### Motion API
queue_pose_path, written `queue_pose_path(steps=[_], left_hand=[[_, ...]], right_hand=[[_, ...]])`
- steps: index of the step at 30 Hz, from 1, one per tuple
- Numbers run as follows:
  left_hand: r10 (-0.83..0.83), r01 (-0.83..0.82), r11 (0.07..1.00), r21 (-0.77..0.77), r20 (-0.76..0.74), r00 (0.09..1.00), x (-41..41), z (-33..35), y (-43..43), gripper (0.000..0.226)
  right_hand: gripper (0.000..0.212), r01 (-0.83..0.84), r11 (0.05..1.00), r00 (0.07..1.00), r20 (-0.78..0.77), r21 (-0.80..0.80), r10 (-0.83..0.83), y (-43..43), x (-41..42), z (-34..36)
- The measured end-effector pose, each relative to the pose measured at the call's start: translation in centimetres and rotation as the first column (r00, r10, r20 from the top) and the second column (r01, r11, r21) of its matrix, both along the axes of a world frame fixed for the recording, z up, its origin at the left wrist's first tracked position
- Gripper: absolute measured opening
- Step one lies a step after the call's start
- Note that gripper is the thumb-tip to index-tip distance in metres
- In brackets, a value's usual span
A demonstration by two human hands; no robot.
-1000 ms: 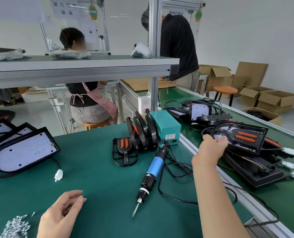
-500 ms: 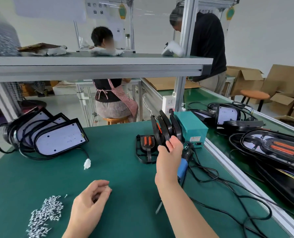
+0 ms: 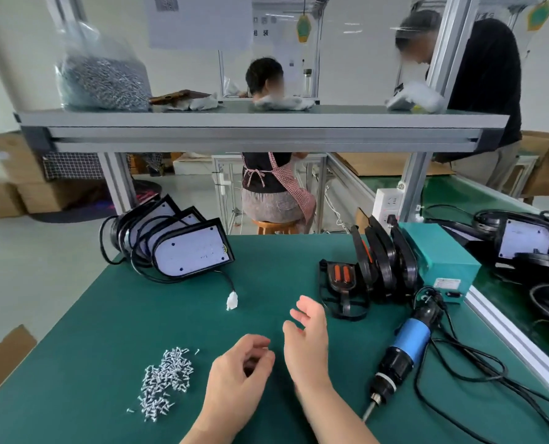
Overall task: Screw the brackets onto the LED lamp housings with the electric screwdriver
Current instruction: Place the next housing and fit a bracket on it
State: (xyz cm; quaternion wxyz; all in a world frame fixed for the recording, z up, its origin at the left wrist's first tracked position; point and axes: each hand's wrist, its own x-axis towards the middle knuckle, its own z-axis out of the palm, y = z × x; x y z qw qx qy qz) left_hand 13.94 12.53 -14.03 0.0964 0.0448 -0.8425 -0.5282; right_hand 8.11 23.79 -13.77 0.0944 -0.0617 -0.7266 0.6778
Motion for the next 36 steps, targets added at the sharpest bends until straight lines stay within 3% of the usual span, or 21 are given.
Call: queue_pose_path(steps=[5, 11, 15, 17, 22, 31, 36], left_hand=[[0.056, -0.056, 0.997, 0.049, -0.008, 0.998, -0.8, 0.1, -0.4, 0.015], [0.371, -0.370, 0.929, 0.027, -0.083, 0.925, -6.5, 2.4, -4.9, 0.015], [0.551, -0.555, 0.820, -0.138, -0.072, 0.832, -11.3, 4.1, -10.2, 0.052], [0.604, -0.609, 0.769, -0.193, -0.089, 0.792, -13.1, 4.6, -12.4, 0.057], [0.576, -0.569, 0.762, -0.308, -0.080, 0.814, -16.7, 5.5, -16.1, 0.055], [0.554, -0.457, 0.769, -0.447, 0.109, 0.825, -19.8, 5.6, -18.4, 0.054], [0.463, -0.392, 0.845, -0.363, 0.131, 0.877, -18.9, 5.2, -17.4, 0.059]], right_hand=[[0.048, -0.092, 0.980, 0.995, -0.017, 0.174, 0.097, 0.2, 0.2, -0.9], [0.046, -0.138, 0.971, 0.990, 0.005, 0.198, 0.140, -0.4, -0.2, -0.9], [0.045, -0.147, 0.966, 0.989, 0.012, 0.211, 0.148, -0.5, -0.1, -0.8], [0.045, -0.152, 0.966, 0.988, 0.017, 0.211, 0.151, -0.5, -0.1, -0.9], [0.045, -0.157, 0.959, 0.987, 0.015, 0.234, 0.158, -0.7, -0.3, -1.2], [0.050, -0.130, 0.966, 0.991, 0.007, 0.226, 0.132, -1.1, -0.8, -1.2], [0.047, -0.138, 0.965, 0.990, 0.015, 0.224, 0.138, -0.9, -0.9, -1.3]])
